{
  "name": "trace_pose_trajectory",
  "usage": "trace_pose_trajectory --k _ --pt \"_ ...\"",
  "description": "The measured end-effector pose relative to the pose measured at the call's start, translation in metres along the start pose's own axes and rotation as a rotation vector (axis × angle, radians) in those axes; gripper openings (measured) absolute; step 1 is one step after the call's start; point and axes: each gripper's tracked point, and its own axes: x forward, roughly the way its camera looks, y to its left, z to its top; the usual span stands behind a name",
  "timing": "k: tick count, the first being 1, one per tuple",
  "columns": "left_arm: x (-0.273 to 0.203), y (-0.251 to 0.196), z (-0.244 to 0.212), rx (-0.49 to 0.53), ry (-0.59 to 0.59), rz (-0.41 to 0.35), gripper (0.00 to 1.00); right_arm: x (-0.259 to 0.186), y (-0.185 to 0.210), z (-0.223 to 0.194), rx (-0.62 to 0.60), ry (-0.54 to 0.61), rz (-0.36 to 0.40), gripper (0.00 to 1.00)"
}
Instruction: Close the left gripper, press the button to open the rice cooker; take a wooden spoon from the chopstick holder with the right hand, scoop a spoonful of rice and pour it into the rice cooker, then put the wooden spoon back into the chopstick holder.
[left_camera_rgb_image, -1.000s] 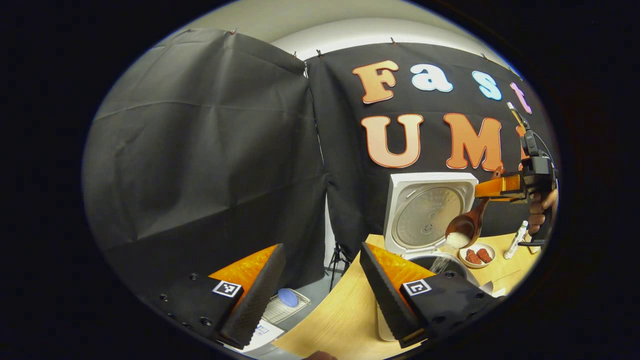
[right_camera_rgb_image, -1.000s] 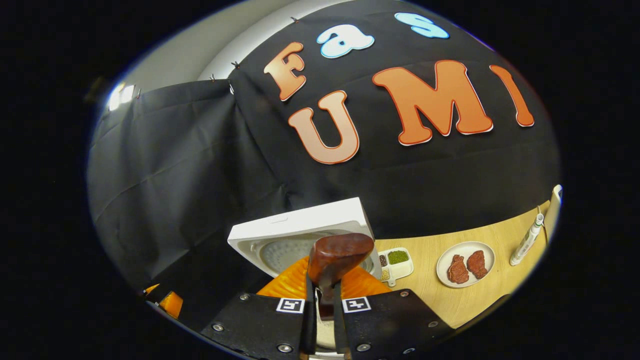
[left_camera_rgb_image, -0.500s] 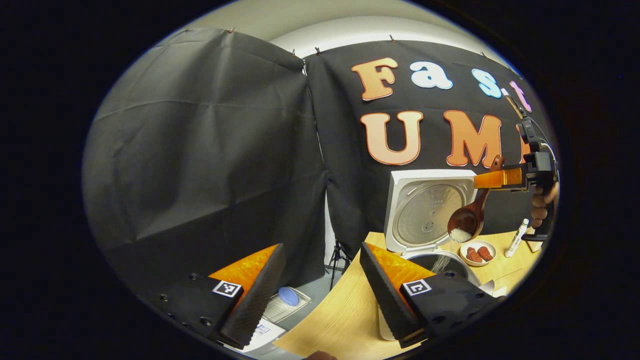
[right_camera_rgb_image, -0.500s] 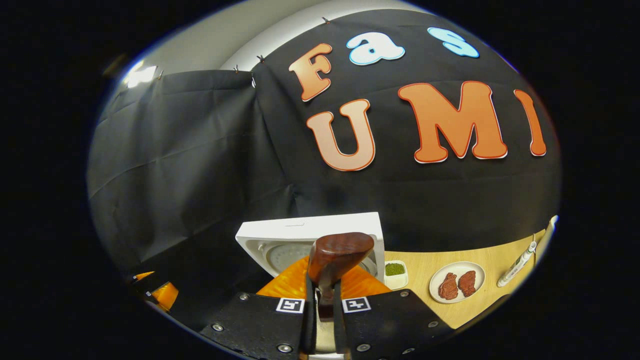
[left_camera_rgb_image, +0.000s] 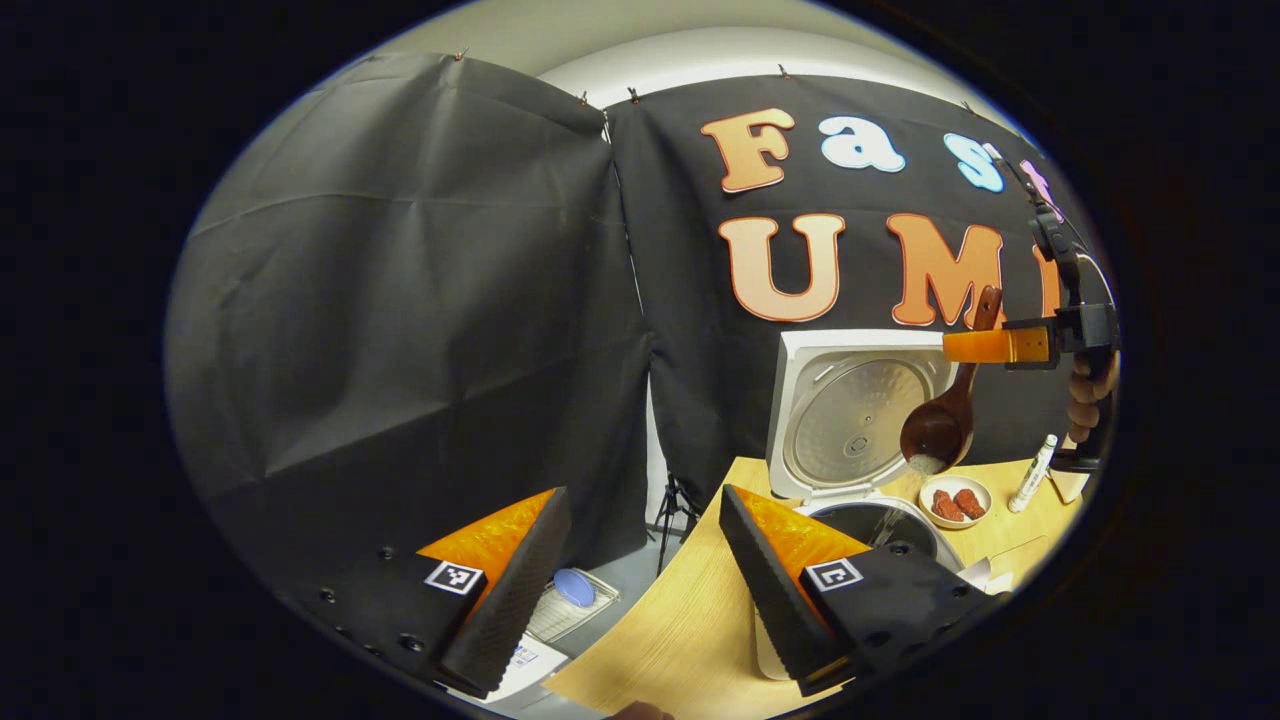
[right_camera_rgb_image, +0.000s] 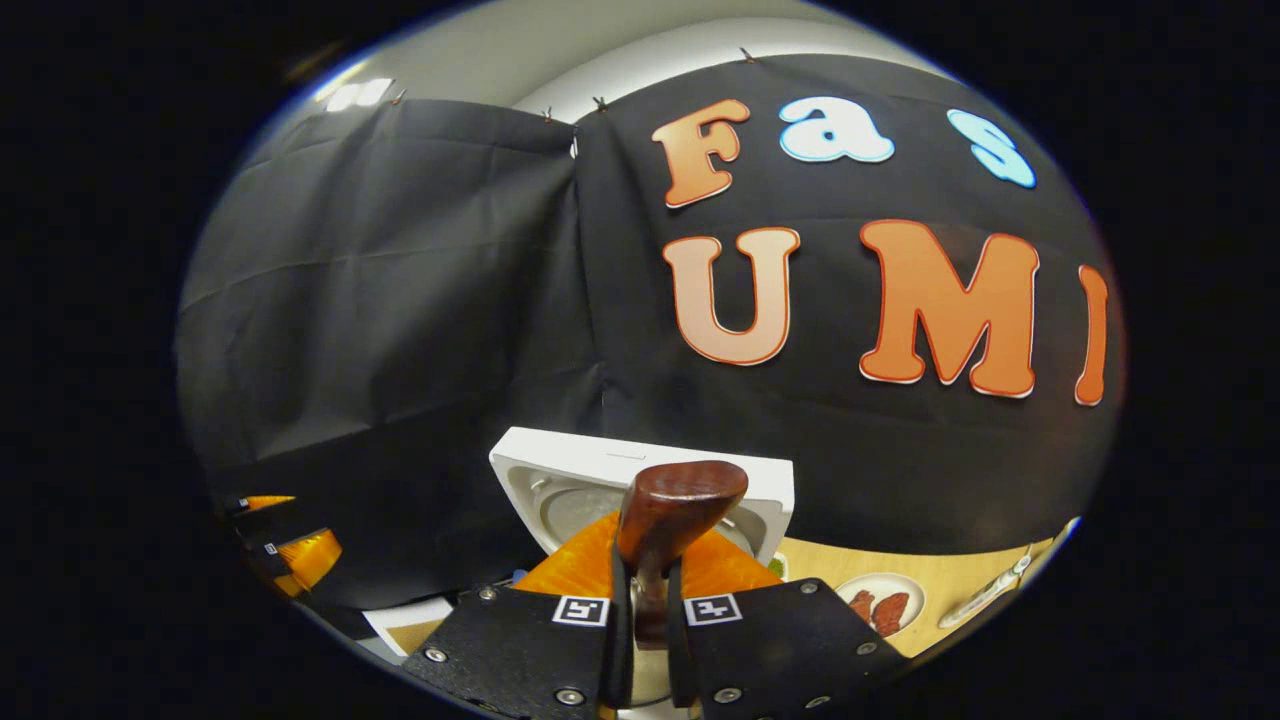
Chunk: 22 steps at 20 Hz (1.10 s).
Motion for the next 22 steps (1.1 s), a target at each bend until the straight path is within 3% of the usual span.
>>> trace_pose_trajectory --k 11,16,22 --pt "-0.001 0.001 0.0 0.01 0.008 0.035 0.99 -0.011 0.02 0.013 -0.17 -0.046 0.014 0.13" --pt "-0.003 0.0 0.002 0.017 0.002 0.031 0.99 -0.025 0.003 0.012 -0.07 -0.036 -0.004 0.13" --pt "-0.02 -0.012 0.014 0.047 -0.036 0.032 0.99 -0.076 -0.061 -0.001 0.135 -0.036 -0.081 0.13"
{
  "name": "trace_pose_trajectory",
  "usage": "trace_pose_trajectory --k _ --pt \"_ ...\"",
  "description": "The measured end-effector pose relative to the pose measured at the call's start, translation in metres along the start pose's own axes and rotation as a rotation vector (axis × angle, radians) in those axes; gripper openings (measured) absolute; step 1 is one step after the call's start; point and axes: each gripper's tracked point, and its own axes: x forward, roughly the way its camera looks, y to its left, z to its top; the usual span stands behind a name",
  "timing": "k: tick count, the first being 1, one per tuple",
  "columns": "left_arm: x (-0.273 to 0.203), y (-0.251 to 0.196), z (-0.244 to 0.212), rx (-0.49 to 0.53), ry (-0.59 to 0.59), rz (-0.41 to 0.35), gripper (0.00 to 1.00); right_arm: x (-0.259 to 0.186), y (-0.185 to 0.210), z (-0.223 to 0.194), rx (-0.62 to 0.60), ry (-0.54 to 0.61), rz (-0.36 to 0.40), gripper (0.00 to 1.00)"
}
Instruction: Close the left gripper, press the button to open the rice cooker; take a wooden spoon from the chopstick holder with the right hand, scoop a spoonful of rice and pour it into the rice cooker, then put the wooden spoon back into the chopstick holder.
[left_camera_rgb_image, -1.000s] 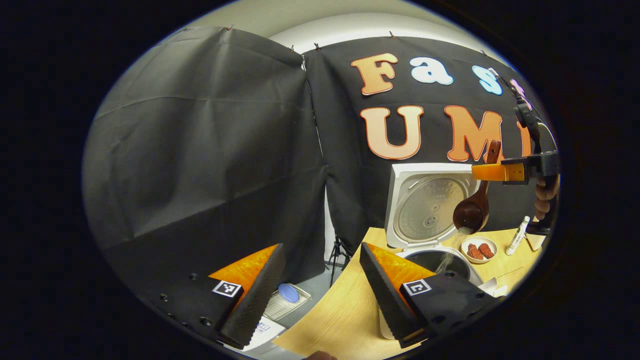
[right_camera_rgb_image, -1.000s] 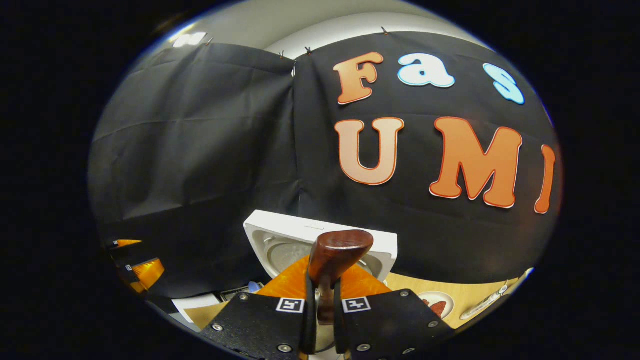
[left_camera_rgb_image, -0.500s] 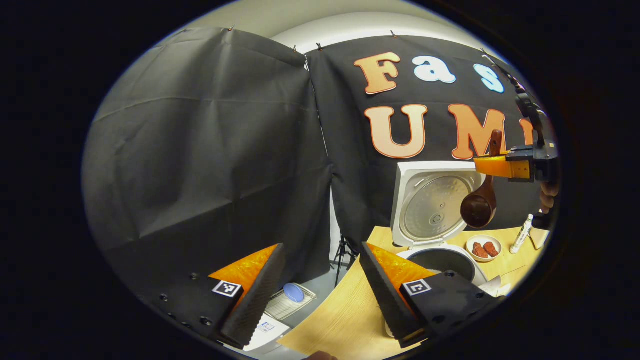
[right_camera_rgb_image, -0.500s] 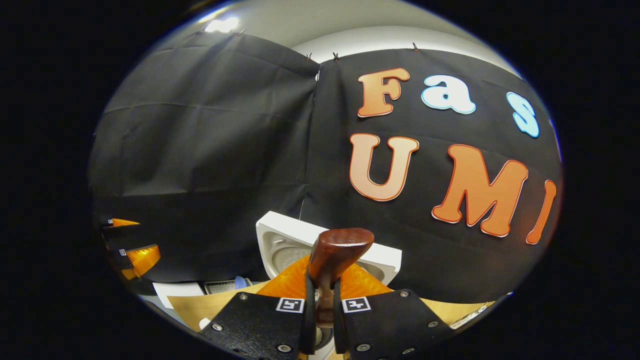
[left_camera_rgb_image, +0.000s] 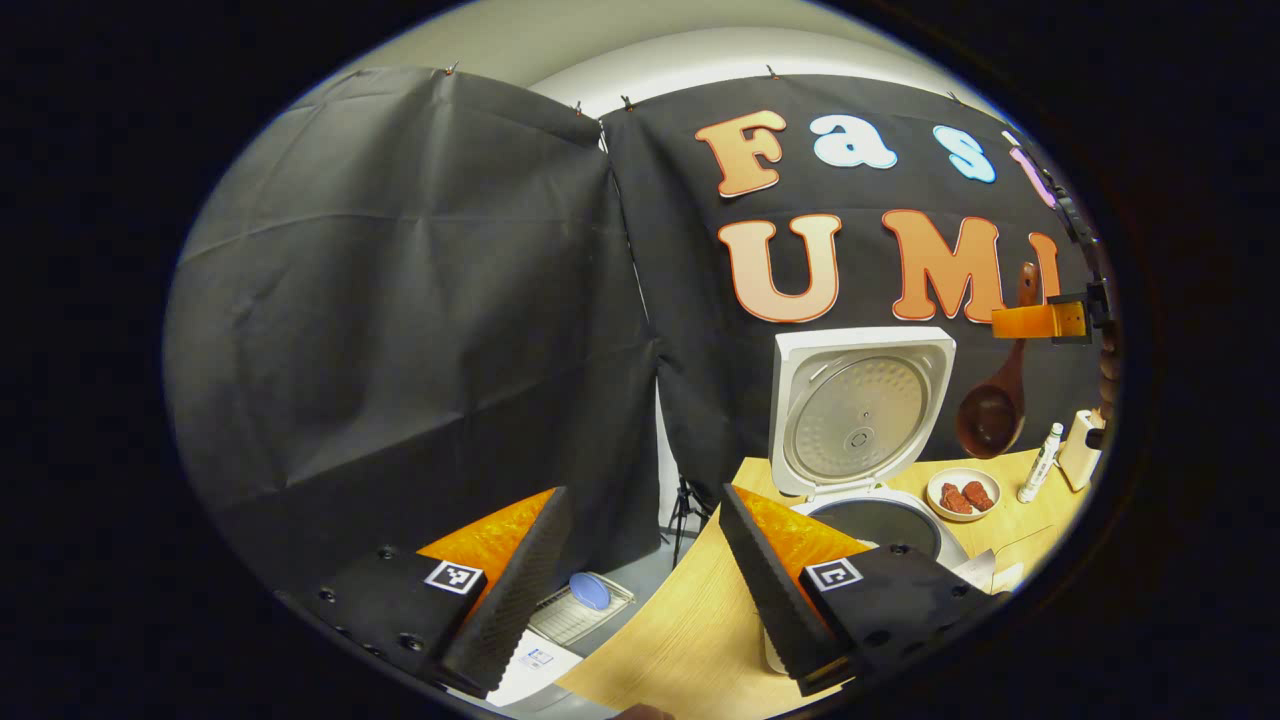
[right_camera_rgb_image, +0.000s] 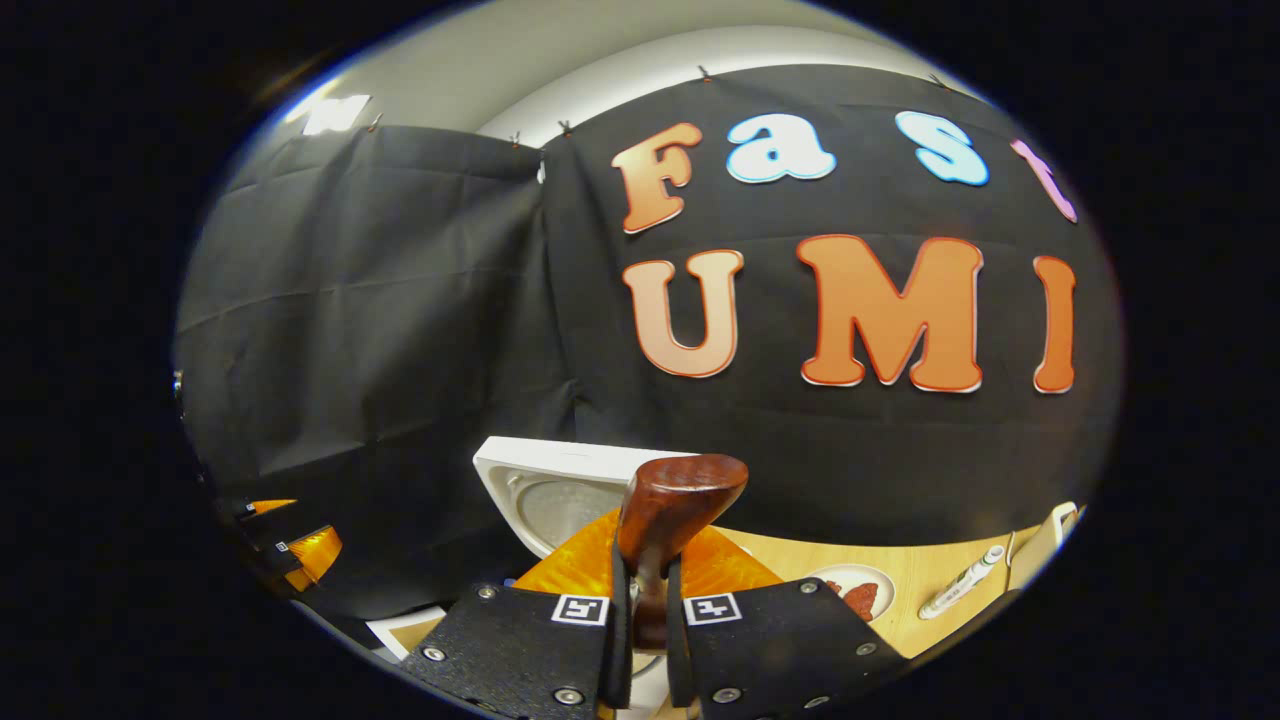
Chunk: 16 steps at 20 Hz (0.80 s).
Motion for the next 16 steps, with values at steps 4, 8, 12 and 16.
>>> trace_pose_trajectory --k 4,8,12,16 --pt "-0.011 -0.031 0.012 -0.037 -0.015 -0.016 1.0 -0.045 -0.067 -0.007 0.118 -0.005 -0.086 0.13" --pt "-0.023 -0.083 0.02 -0.021 -0.034 -0.073 0.99 -0.094 -0.138 -0.03 0.184 0.023 -0.207 0.14" --pt "-0.033 -0.135 0.036 0.012 -0.07 -0.145 0.99 -0.147 -0.201 -0.06 0.249 0.039 -0.326 0.13" --pt "-0.039 -0.175 0.053 0.03 -0.094 -0.193 0.99 -0.2 -0.255 -0.094 0.295 0.065 -0.438 0.13"
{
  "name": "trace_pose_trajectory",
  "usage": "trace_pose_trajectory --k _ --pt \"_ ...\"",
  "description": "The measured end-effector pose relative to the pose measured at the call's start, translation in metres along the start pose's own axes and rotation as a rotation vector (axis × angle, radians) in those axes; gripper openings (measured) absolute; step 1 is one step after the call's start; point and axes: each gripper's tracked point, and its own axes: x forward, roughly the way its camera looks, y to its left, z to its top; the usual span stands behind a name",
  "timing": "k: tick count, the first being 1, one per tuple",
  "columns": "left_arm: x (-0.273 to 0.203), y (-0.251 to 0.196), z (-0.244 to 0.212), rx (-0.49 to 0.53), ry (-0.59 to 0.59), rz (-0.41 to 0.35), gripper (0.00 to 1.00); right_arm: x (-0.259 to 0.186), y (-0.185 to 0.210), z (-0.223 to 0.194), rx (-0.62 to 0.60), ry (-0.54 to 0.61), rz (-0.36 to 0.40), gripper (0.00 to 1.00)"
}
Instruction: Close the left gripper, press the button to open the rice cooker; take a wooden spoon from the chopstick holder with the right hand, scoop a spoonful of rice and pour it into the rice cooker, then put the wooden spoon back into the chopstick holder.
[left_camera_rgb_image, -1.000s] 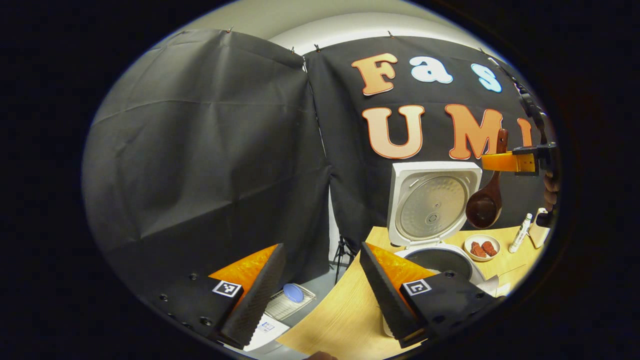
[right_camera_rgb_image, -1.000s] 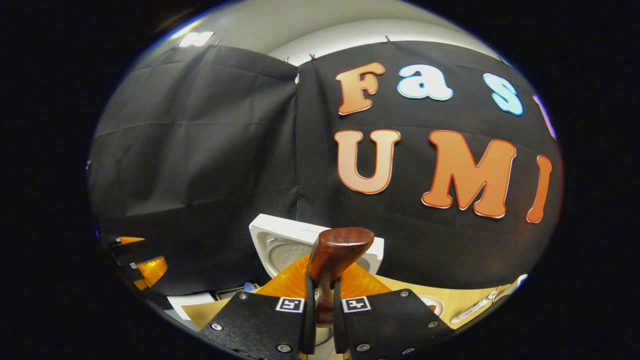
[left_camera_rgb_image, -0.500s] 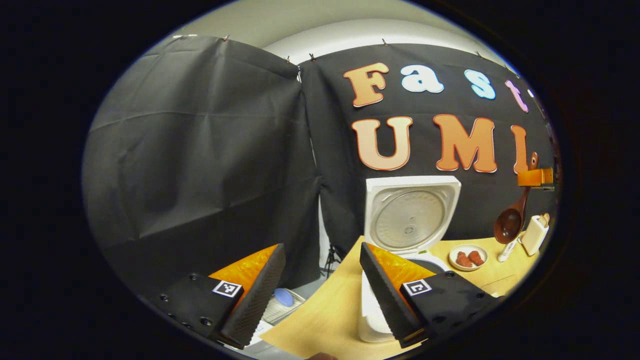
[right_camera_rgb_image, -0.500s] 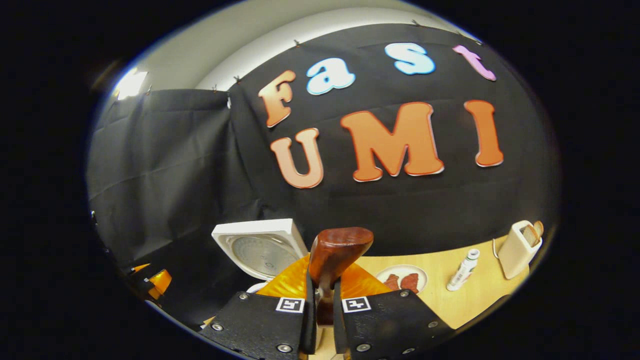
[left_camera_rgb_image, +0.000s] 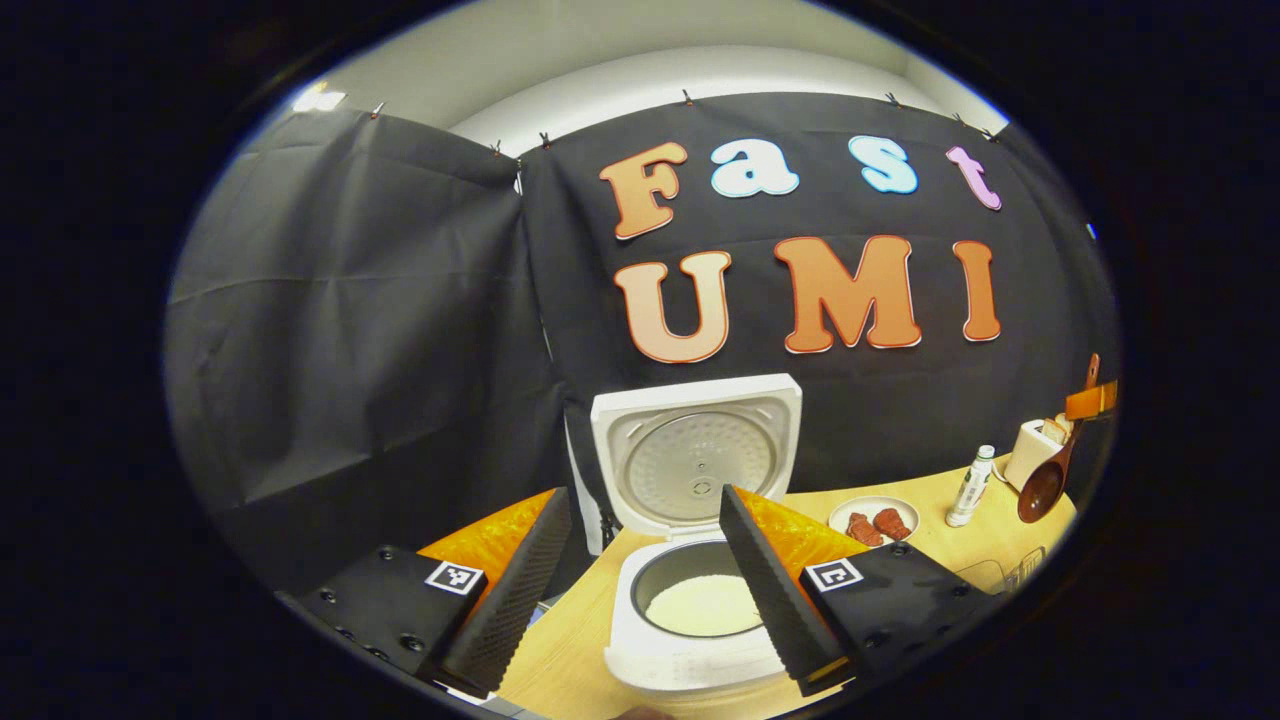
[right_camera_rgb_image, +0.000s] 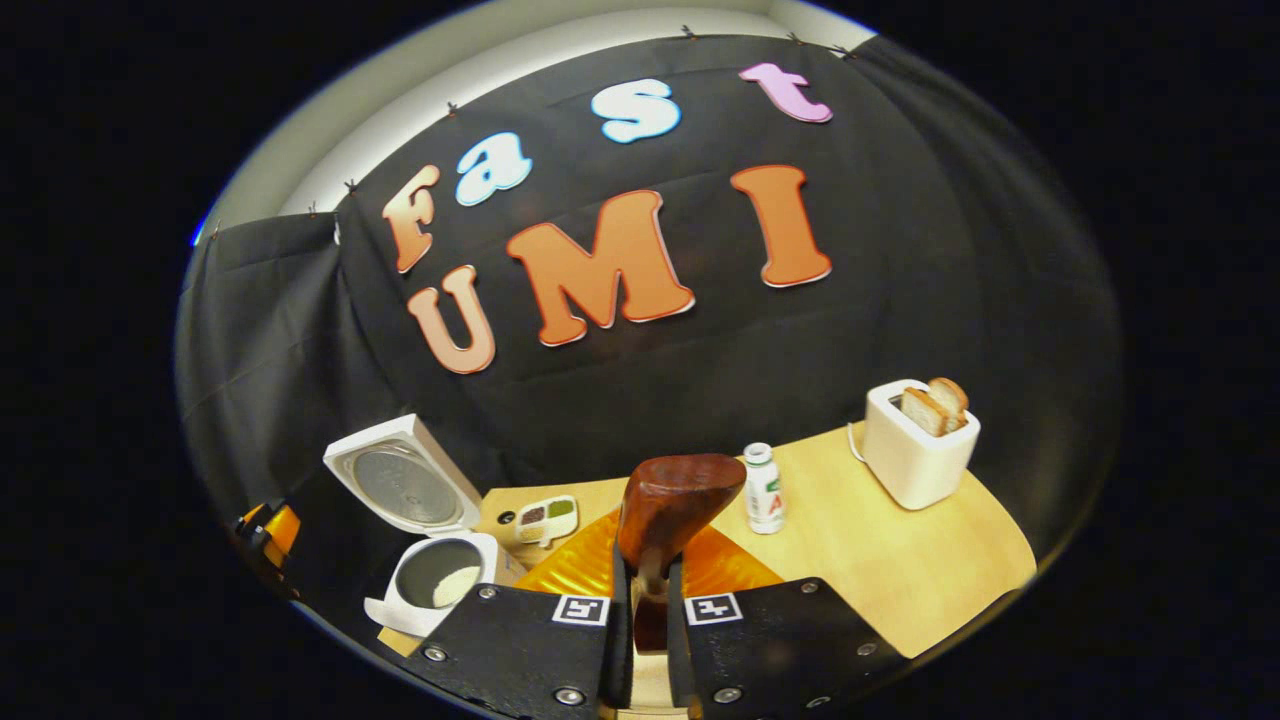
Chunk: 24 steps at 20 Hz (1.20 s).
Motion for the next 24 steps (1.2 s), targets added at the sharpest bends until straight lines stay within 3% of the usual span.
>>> trace_pose_trajectory --k 6,11,24 --pt "0.003 -0.062 0.013 0.037 -0.008 -0.081 0.99 -0.022 -0.088 -0.044 0.054 0.075 -0.15 0.13" --pt "0.001 -0.087 0.019 0.059 -0.015 -0.096 1.0 -0.023 -0.126 -0.079 0.082 0.137 -0.206 0.13" --pt "-0.013 -0.113 0.01 0.095 0.046 -0.026 1.0 -0.005 -0.158 -0.16 0.207 0.218 -0.224 0.14"
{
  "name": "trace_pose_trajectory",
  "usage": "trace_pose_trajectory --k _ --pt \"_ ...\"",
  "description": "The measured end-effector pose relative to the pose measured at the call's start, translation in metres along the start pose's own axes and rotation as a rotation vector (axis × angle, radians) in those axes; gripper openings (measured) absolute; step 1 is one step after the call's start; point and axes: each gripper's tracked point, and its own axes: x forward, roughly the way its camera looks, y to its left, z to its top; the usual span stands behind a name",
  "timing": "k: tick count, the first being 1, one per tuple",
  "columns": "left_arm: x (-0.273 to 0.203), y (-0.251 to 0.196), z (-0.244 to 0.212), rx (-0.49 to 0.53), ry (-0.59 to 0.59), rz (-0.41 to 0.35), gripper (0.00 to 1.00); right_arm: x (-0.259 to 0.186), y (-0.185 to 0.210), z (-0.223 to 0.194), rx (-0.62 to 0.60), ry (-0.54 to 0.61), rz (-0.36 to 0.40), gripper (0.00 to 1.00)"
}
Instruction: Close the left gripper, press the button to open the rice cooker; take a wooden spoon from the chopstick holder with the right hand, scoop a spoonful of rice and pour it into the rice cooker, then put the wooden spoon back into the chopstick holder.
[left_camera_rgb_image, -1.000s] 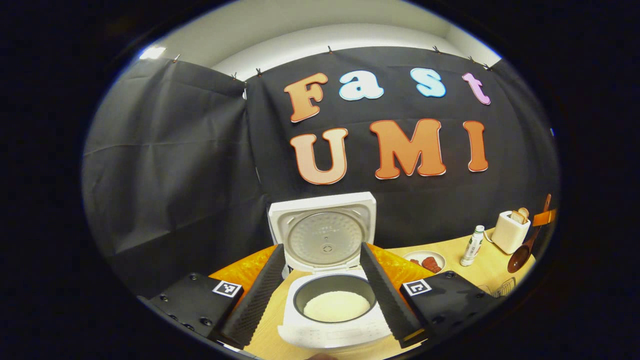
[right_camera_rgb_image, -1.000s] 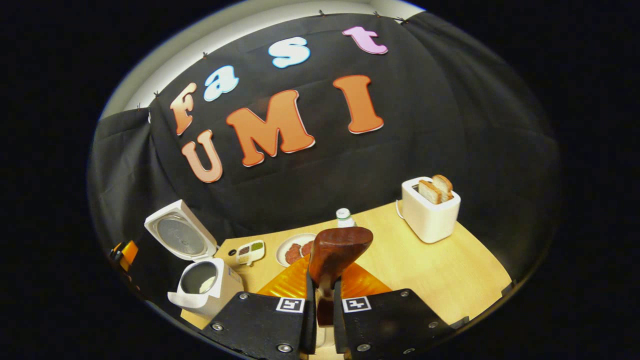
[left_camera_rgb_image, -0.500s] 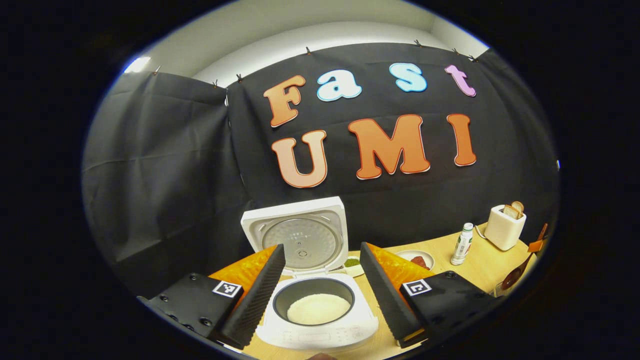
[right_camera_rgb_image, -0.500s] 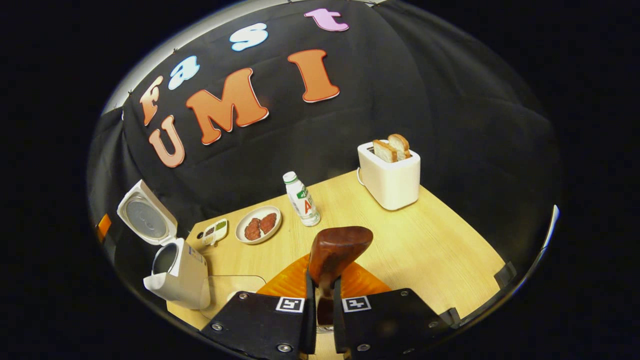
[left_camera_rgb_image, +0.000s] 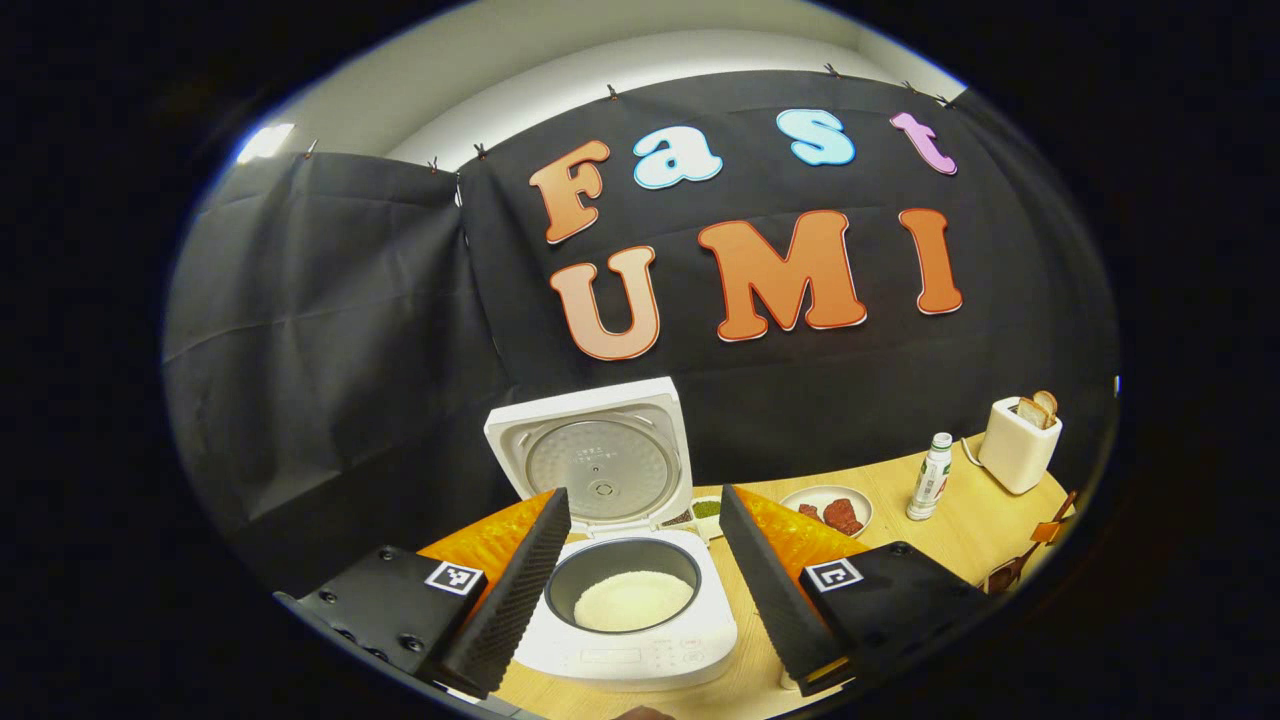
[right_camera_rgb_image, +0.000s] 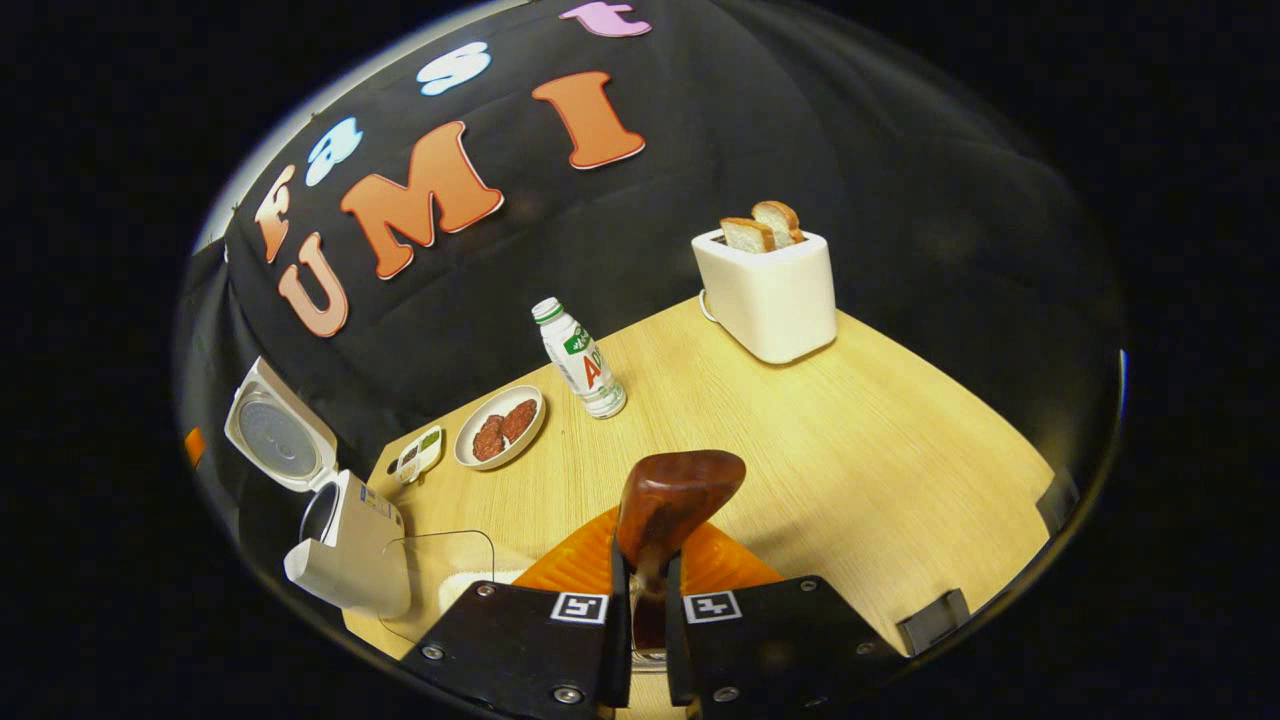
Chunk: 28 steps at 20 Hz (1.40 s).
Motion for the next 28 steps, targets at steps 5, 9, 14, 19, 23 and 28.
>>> trace_pose_trajectory --k 5,9,14,19,23,28 --pt "-0.001 -0.003 -0.001 -0.046 0.035 0.028 1.0 0.009 0.0 -0.009 0.056 0.02 0.033 0.13" --pt "0.012 -0.006 0.001 -0.13 0.06 0.009 1.0 0.007 -0.003 -0.019 0.063 0.072 0.053 0.21" --pt "0.061 0.017 0.033 -0.182 0.05 -0.065 1.0 -0.01 -0.015 -0.019 0.053 0.105 -0.034 0.56" --pt "0.125 0.051 0.048 -0.184 0.123 -0.077 0.99 -0.045 -0.019 0.033 0.0 -0.035 -0.137 0.81" --pt "0.172 0.075 0.073 -0.246 0.159 -0.083 1.0 -0.087 -0.009 0.082 -0.072 -0.162 -0.191 0.91" --pt "0.216 0.078 0.061 -0.303 0.306 -0.104 0.98 -0.135 0.002 0.122 -0.242 -0.306 -0.263 0.92"
